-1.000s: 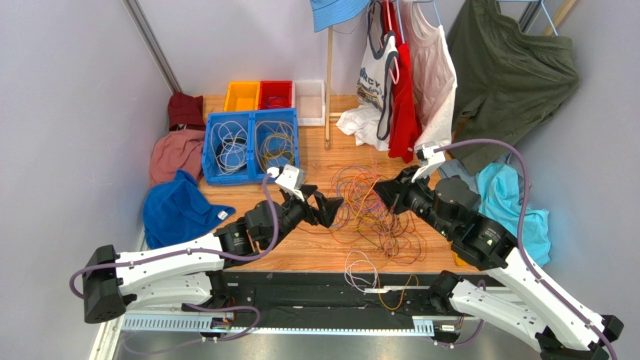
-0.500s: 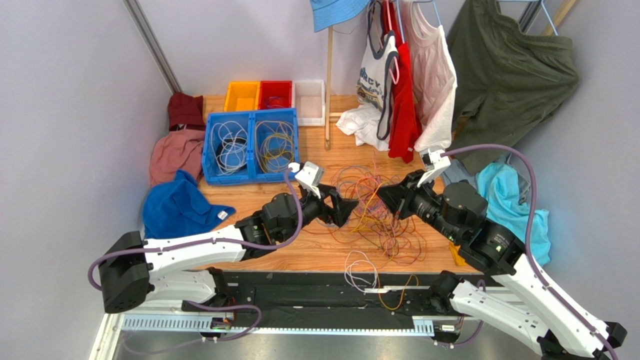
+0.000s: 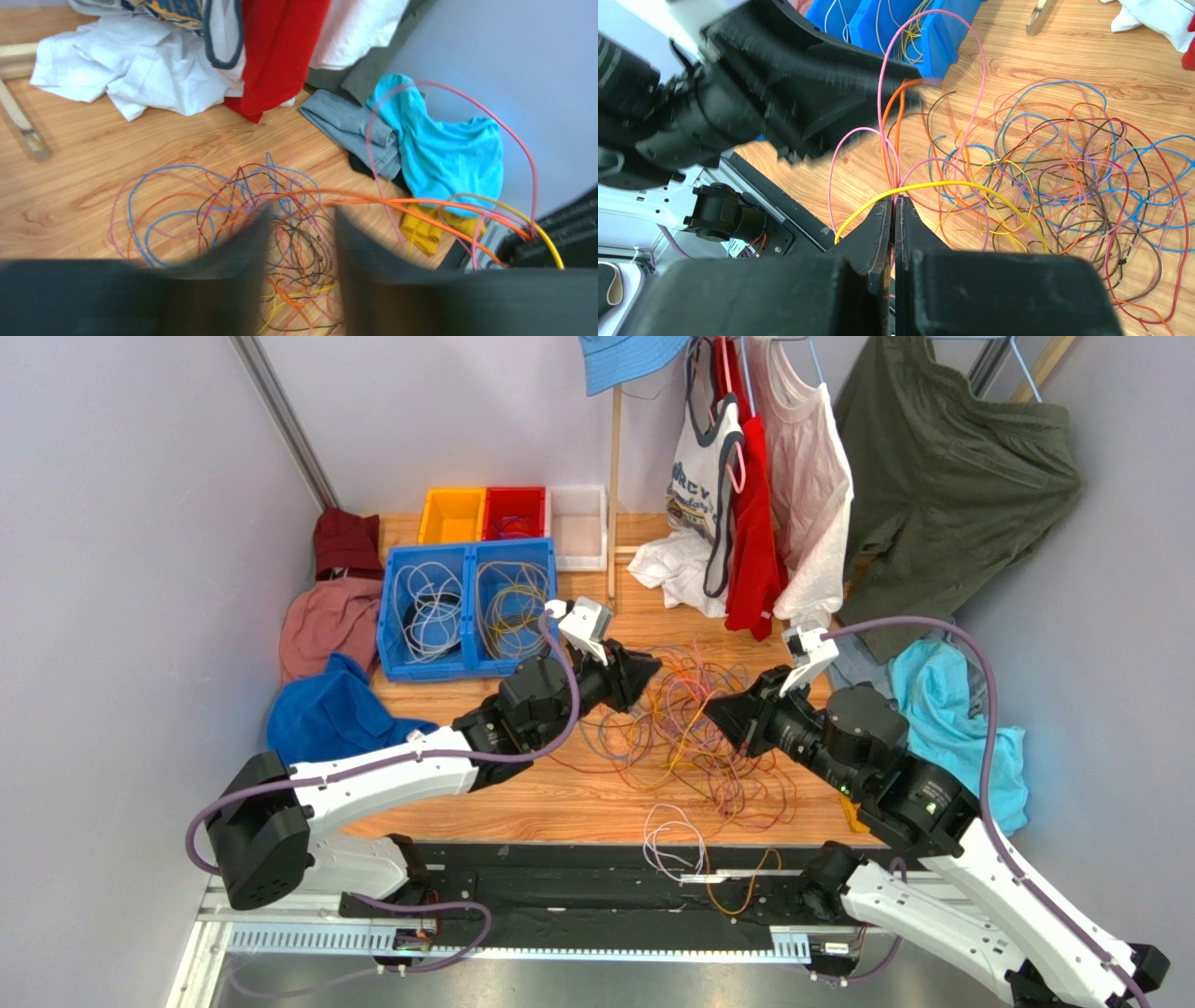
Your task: Untangle the cables
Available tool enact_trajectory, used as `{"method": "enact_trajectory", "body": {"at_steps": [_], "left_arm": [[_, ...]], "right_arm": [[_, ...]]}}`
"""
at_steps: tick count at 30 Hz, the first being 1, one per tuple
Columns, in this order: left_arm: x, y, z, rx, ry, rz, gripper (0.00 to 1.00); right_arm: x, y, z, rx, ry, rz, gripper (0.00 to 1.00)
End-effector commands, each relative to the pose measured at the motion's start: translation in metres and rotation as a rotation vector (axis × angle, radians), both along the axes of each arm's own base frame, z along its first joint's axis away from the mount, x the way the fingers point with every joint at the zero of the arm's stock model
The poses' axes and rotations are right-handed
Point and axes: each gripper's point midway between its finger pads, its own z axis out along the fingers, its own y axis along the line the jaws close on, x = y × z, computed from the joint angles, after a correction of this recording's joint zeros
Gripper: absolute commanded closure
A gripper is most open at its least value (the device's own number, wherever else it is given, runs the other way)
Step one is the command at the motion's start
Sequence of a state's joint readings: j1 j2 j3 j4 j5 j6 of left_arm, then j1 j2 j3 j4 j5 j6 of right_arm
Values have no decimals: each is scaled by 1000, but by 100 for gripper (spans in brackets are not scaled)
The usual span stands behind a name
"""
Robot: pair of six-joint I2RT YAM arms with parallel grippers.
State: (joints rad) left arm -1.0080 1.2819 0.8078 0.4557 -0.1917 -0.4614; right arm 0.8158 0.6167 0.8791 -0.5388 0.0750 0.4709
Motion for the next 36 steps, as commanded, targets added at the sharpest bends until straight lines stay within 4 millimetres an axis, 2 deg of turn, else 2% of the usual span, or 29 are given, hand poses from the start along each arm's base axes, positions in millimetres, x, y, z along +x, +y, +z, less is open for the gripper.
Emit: {"method": "enact_trajectory", "body": {"at_steps": [1, 2, 3, 5, 6, 7, 8, 9, 11, 12, 13, 14, 15, 16, 17, 19, 21, 22, 23, 24, 26, 27, 29, 30, 32, 33, 34, 36], "left_arm": [[13, 5, 25, -26, -30, 6, 93], [15, 7, 30, -24, -30, 20, 100], [16, 13, 26, 18, -19, 35, 100], [20, 22, 42, 59, -51, 67, 100], [24, 37, 40, 116, -35, 117, 100], [27, 44, 63, 107, -55, 145, 100], [28, 55, 77, 120, -78, 168, 100], [31, 64, 83, 141, -80, 183, 100], [28, 77, 117, 133, -132, 194, 100], [26, 81, 120, 155, -132, 194, 100], [24, 85, 143, 136, -158, 198, 100], [23, 88, 151, 144, -170, 203, 100], [22, 91, 153, 160, -169, 202, 100], [19, 94, 170, 139, -189, 204, 100], [18, 97, 176, 137, -202, 208, 100], [14, 102, 196, 114, -231, 212, 100], [11, 107, 208, 114, -245, 215, 100], [7, 113, 229, 82, -268, 222, 100], [6, 114, 235, 89, -277, 220, 100], [1, 121, 262, 47, -310, 226, 100], [-1, 122, 280, 47, -326, 221, 100], [-11, 134, 316, -12, -370, 228, 100], [-12, 131, 331, -3, -382, 215, 100], [-24, 145, 366, -71, -427, 221, 100], [-26, 142, 382, -79, -453, 206, 100], [-36, 154, 407, -133, -492, 214, 100], [-34, 151, 411, -134, -501, 212, 100], [-44, 160, 431, -174, -543, 213, 100]], "right_arm": [[-7, -6, 5, 24, -14, -1, 95], [-6, -9, 4, 22, -9, -16, 81], [-4, -16, 1, 6, -1, -51, 53], [-4, -26, 7, -3, -6, -91, 42], [-3, -38, 5, -30, -5, -136, 38], [-3, -44, 12, -28, -18, -159, 36], [-3, -49, 14, -33, -27, -176, 35], [-4, -56, 17, -39, -45, -191, 34], [-7, -61, 21, -25, -59, -199, 34], [-7, -61, 21, -23, -59, -201, 34], [-7, -62, 19, -21, -56, -202, 35], [-7, -60, 14, -24, -47, -196, 36], [-7, -57, 14, -17, -47, -188, 36], [-7, -55, 12, -12, -43, -181, 36], [-6, -52, 5, -20, -30, -173, 37], [-6, -44, 4, 2, -34, -147, 38], [-4, -34, -1, 14, -25, -124, 39], [-3, -30, -4, 16, -21, -114, 39], [-1, -23, -2, 34, -27, -97, 39], [1, -20, -8, 32, -17, -90, 39], [4, -8, -9, 45, -9, -60, 39], [5, -4, -10, 46, -4, -52, 39], [7, 4, -11, 45, 2, -29, 39], [7, 6, -9, 47, -3, -19, 39], [9, 12, -8, 50, -12, -2, 39], [9, 12, -7, 51, -14, 0, 39], [10, 13, -7, 50, -19, 3, 39], [10, 15, -6, 51, -28, 11, 39]]}}
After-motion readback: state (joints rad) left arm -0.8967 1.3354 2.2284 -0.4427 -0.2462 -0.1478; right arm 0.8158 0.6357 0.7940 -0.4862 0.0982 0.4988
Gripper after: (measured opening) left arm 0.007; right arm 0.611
